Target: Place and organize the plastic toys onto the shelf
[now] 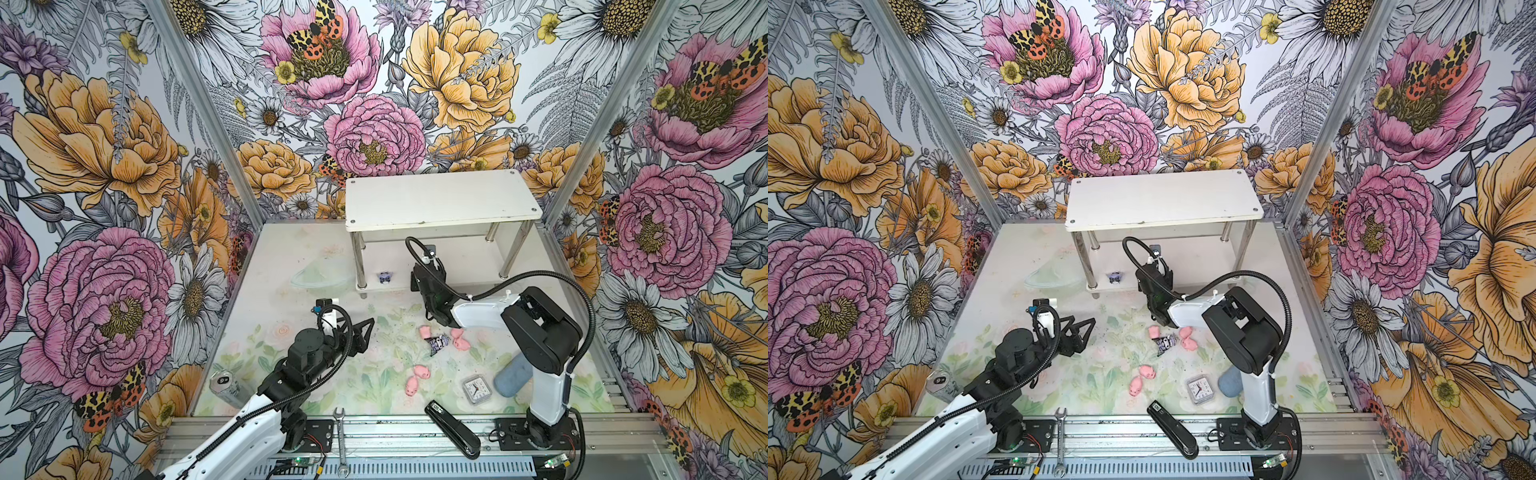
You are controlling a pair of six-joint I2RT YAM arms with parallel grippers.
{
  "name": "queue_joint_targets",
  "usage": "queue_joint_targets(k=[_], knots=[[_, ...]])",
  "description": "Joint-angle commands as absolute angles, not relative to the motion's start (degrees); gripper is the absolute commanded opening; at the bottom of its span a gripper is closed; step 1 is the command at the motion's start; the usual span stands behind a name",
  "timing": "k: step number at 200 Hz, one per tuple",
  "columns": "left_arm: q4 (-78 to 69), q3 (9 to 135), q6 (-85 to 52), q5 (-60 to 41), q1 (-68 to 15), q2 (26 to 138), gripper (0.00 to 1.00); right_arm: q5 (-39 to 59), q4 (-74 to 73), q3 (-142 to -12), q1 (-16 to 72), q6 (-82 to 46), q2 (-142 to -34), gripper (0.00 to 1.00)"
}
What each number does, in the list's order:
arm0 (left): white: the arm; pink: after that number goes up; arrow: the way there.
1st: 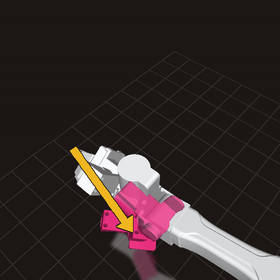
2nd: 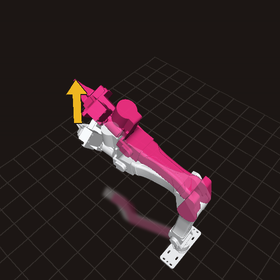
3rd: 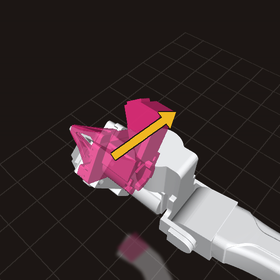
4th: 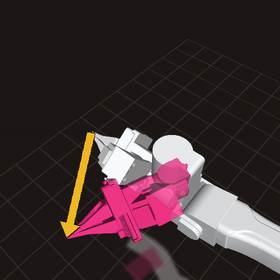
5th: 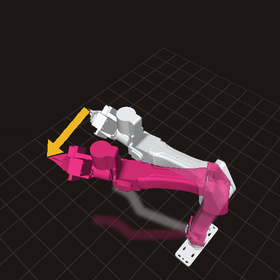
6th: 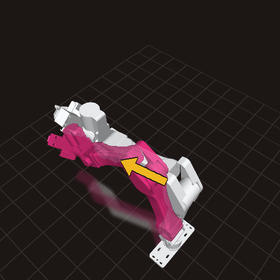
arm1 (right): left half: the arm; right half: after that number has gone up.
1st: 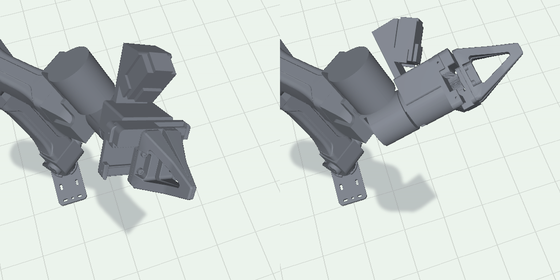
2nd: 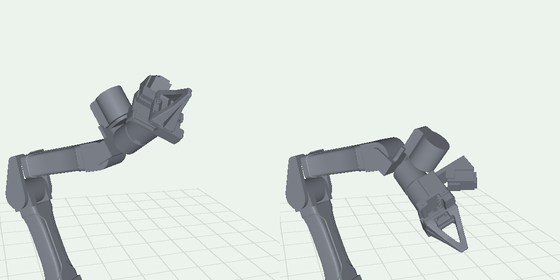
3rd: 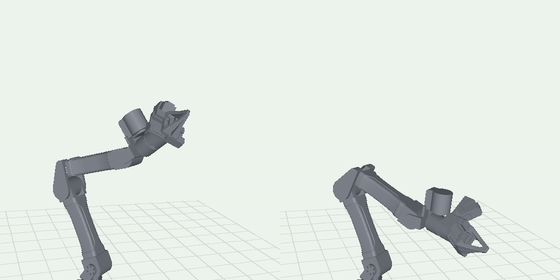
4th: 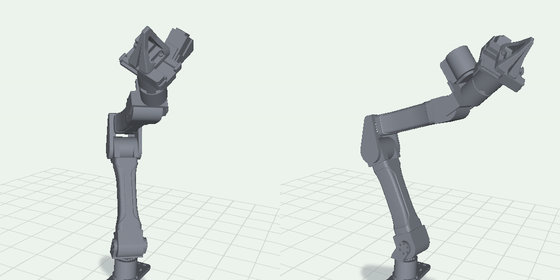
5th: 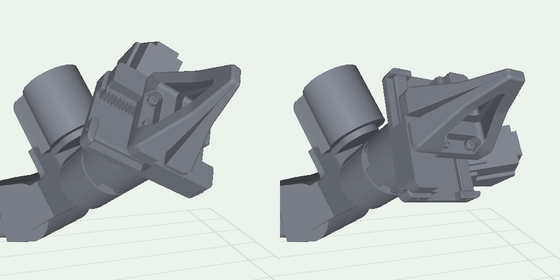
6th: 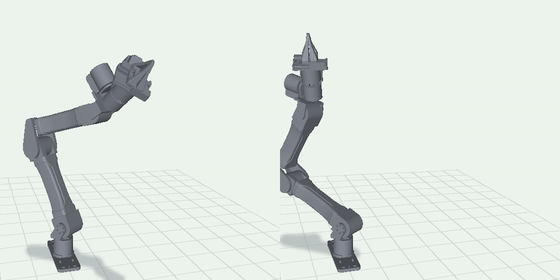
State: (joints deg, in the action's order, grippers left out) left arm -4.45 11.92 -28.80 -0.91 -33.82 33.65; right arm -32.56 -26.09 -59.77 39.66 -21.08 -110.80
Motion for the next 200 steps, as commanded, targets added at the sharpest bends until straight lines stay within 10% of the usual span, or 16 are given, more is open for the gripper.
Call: queue_joint_targets(k=[1,200], knots=[[-6.34,11.19,-29.79,-1.66,-33.4,33.75,0.9,-33.75,-27.44,-58.91,39.11,-20.27,-113.23,0.14],[-5.7,11.13,-30.19,-1.5,-33.4,32.19,0.91,-31.89,-26.82,-56.86,39.2,-21.32,-111.01,0.77]])
